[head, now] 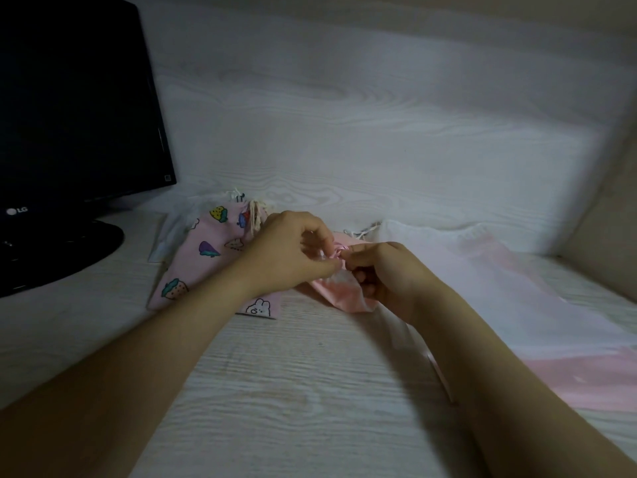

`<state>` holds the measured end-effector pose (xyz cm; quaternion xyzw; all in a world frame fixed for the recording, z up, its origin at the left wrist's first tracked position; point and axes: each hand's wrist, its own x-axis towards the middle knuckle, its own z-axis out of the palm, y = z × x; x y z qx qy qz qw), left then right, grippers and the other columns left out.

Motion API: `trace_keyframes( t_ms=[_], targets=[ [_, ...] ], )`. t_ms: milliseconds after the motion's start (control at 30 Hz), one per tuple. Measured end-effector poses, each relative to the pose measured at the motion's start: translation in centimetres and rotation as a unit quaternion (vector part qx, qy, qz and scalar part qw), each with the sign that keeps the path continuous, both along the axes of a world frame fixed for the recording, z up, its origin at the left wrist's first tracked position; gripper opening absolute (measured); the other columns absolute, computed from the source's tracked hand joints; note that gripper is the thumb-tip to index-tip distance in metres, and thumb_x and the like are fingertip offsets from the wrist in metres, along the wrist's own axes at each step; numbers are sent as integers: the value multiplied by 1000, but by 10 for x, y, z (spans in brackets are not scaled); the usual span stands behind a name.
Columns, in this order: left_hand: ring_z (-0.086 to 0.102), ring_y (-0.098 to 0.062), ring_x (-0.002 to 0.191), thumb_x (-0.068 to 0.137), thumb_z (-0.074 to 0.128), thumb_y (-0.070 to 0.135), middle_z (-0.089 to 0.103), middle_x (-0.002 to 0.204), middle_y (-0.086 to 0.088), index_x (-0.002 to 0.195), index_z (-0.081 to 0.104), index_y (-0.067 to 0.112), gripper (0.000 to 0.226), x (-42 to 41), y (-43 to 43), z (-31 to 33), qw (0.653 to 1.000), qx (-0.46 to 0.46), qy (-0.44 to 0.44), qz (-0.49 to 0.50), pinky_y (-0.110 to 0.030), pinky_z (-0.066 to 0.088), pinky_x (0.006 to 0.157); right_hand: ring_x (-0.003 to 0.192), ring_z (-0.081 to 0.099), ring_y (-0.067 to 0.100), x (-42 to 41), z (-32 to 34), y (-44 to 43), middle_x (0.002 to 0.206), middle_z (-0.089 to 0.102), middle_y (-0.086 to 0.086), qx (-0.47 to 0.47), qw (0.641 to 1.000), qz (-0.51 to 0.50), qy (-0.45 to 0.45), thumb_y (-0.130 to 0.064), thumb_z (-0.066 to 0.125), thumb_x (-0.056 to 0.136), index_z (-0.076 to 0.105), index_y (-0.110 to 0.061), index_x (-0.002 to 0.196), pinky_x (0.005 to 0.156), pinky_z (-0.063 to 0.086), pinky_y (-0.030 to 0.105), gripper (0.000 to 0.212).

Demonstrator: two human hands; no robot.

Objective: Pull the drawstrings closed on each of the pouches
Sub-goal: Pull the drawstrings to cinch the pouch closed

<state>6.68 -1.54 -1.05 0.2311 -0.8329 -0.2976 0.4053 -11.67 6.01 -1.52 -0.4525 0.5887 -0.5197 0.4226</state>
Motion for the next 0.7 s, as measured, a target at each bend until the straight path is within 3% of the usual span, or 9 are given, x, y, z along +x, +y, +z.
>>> trace_keyframes(
  t_ms=[100, 200, 467, 633, 700],
  targets=[
    [75, -5, 88, 76, 94, 12, 77, 99, 7, 82, 82, 15, 14, -2, 2, -1, 1000, -20, -6, 4, -26, 62, 86, 58, 41, 15, 1, -1, -2, 67, 48, 7, 2, 1000, 0, 7, -17, 69, 83, 69, -11, 77, 53, 30, 30, 8],
    [76, -5, 87, 76, 94, 14, 77, 99, 7, 83, 83, 16, 14, -2, 0, -2, 1000, -23, -8, 17, -28, 63, 87, 58, 41, 16, 1, -1, -1, 67, 48, 7, 2, 1000, -7, 4, -20, 71, 78, 68, -12, 73, 52, 30, 30, 10],
    [75, -2, 95, 82, 89, 11, 79, 106, 7, 93, 86, 17, 13, -3, -5, -6, 999, -24, -15, 17, -27, 61, 95, 61, 40, 16, 2, 0, 3, 72, 46, 8, -18, 1000, -11, 16, -10, 68, 89, 72, -10, 77, 56, 30, 32, 13],
    [71, -8, 100, 89, 77, 12, 71, 113, 6, 85, 76, 14, 5, -7, -3, -8, 999, -12, -41, 16, -31, 60, 93, 59, 42, 16, 5, 1, 3, 67, 49, 7, -29, 999, -20, 18, -6, 67, 90, 75, -8, 80, 56, 31, 31, 13],
    [64, -13, 107, 95, 65, 20, 67, 116, -2, 87, 68, 6, 16, -10, 2, -5, 997, 6, -70, 37, -34, 54, 97, 60, 45, 15, 6, 1, 3, 69, 53, 7, -31, 999, -20, 17, -6, 68, 91, 77, -4, 89, 57, 33, 30, 10]
  ],
)
